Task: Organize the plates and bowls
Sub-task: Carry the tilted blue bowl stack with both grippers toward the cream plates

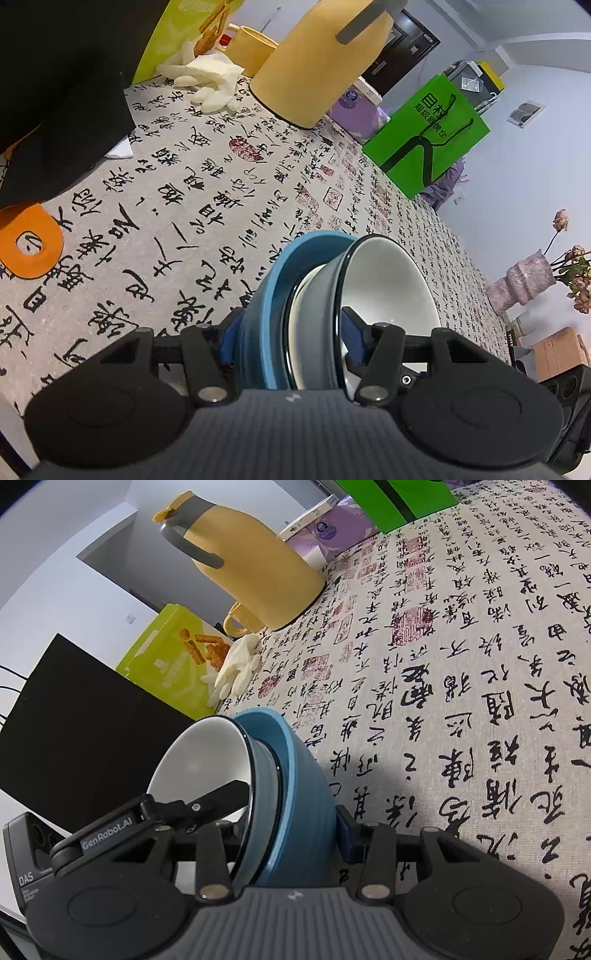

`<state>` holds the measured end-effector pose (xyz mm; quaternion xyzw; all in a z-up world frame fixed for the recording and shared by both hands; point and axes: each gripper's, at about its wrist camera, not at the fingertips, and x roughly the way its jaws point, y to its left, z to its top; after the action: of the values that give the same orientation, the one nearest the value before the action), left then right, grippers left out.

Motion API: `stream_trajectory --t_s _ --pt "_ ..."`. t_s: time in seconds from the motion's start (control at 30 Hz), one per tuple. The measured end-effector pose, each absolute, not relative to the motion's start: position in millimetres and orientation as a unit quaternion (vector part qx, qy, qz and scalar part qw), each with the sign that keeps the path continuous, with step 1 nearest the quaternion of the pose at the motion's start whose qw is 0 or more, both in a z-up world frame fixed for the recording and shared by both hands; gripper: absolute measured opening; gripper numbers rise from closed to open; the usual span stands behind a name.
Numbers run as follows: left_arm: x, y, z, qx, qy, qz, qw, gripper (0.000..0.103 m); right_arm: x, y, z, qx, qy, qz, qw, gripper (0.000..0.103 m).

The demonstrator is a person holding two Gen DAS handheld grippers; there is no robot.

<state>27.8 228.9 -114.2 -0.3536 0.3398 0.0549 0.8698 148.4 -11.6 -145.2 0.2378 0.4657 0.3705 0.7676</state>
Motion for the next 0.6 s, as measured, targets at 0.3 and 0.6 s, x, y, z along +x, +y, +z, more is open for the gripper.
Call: stream_trajectory --t_s 0.3,0.6 --pt "25 221 -105 -0.348 0.334 0.051 0.874 0.055 145 -21 -138 0.243 0.457 0.374 0.770 0.042" --pt "24 211 -97 -0.343 0.330 0.046 0.878 0.055 142 -31 -132 0.248 0.449 0.374 0.773 0.042"
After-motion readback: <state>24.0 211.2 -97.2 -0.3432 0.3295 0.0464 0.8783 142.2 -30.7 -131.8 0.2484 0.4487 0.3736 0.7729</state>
